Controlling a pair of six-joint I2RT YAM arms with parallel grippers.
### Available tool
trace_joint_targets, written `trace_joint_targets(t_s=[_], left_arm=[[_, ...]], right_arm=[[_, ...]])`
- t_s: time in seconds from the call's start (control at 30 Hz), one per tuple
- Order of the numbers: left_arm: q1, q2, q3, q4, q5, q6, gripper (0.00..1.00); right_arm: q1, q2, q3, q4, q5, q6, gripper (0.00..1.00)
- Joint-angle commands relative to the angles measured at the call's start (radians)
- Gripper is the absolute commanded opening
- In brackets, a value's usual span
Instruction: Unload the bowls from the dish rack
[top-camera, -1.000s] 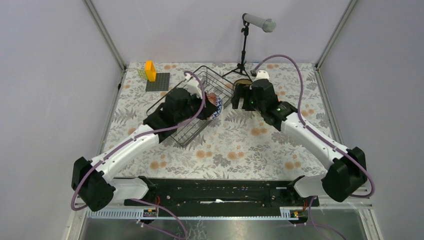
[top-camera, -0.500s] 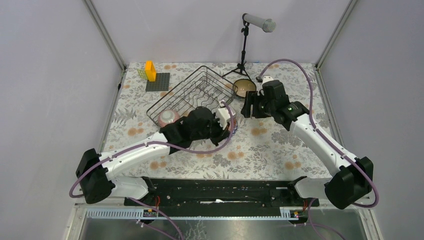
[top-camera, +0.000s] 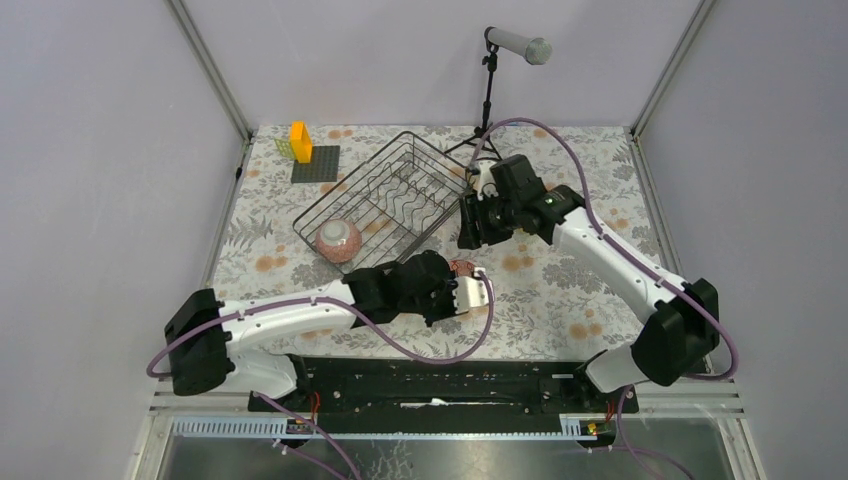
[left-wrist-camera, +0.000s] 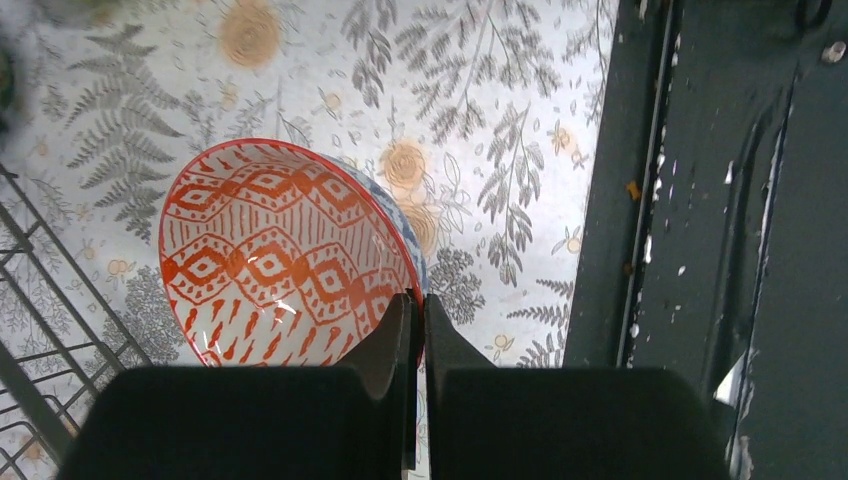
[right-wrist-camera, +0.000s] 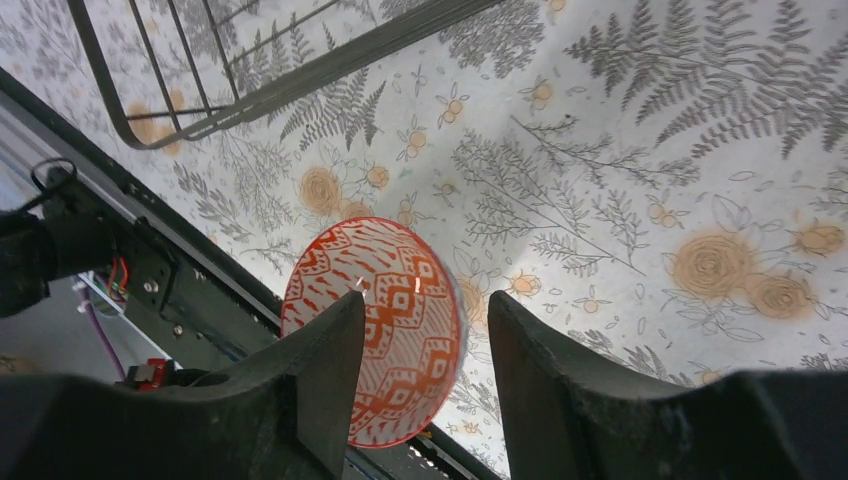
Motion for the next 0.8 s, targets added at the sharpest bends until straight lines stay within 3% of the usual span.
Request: trace_joint_targets(t_s=[0.0, 0.37, 0.6, 0.77], left_arm=[[-0.025, 0.024, 0.046, 0.019, -0.055, 0.100, 0.00], [-0.040, 0.018, 0.047, 0.020, -0.052, 0.130, 0.00], [-0.045, 0.007, 0.048, 0.020, -0.038, 0.137, 0.00], [-0.046, -0.004, 0.042, 0.020, -0.046, 0.143, 0.00]], right_arm=[[0.063, 0.043, 0.072, -0.074, 0.055, -0.052, 0.55], [0.116, 0.141, 0.068, -0.134, 0.135, -0.100, 0.56], [0.120, 0.173, 0.068, -0.132, 0.107, -0.106, 0.40], [0.120, 0.178, 0.061, -0.132, 0.112, -0.108, 0.39]])
